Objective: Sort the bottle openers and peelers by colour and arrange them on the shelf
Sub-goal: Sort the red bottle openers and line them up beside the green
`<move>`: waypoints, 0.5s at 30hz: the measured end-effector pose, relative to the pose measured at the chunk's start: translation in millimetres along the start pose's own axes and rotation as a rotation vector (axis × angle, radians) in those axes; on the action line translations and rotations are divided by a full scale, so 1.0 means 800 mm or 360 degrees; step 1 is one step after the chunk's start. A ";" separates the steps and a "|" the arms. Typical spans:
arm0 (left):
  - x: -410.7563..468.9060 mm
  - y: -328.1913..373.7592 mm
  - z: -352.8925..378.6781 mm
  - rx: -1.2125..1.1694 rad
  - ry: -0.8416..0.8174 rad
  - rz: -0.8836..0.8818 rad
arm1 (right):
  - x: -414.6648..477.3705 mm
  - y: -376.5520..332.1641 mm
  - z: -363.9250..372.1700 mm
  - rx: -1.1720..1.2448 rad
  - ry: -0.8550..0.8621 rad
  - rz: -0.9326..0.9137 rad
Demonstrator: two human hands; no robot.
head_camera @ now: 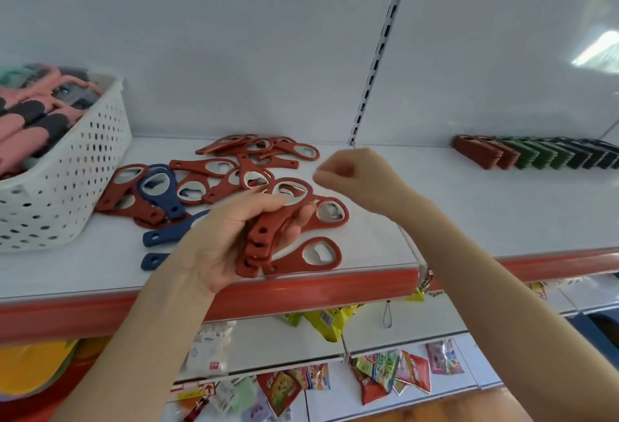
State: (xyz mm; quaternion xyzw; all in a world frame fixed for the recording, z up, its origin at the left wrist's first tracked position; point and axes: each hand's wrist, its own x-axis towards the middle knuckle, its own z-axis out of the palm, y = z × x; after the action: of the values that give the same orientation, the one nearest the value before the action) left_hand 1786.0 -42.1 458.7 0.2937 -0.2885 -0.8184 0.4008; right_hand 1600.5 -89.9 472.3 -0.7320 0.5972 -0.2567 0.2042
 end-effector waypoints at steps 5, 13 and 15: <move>0.005 -0.001 -0.009 0.0084 0.0149 0.0207 | -0.010 0.043 0.008 -0.0209 -0.0226 0.0286; 0.006 0.006 -0.014 0.0075 0.0218 0.0278 | -0.007 0.040 -0.037 0.0906 -0.0042 0.0392; 0.006 0.006 -0.013 0.0081 0.0193 0.0257 | -0.008 0.022 -0.039 0.1136 -0.0104 0.0372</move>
State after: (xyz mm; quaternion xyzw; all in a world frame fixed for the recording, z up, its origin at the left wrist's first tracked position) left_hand 1793.3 -51.2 453.6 0.3285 -0.3071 -0.7566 0.4747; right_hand 1566.2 -87.0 485.3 -0.5495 0.5428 -0.4002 0.4932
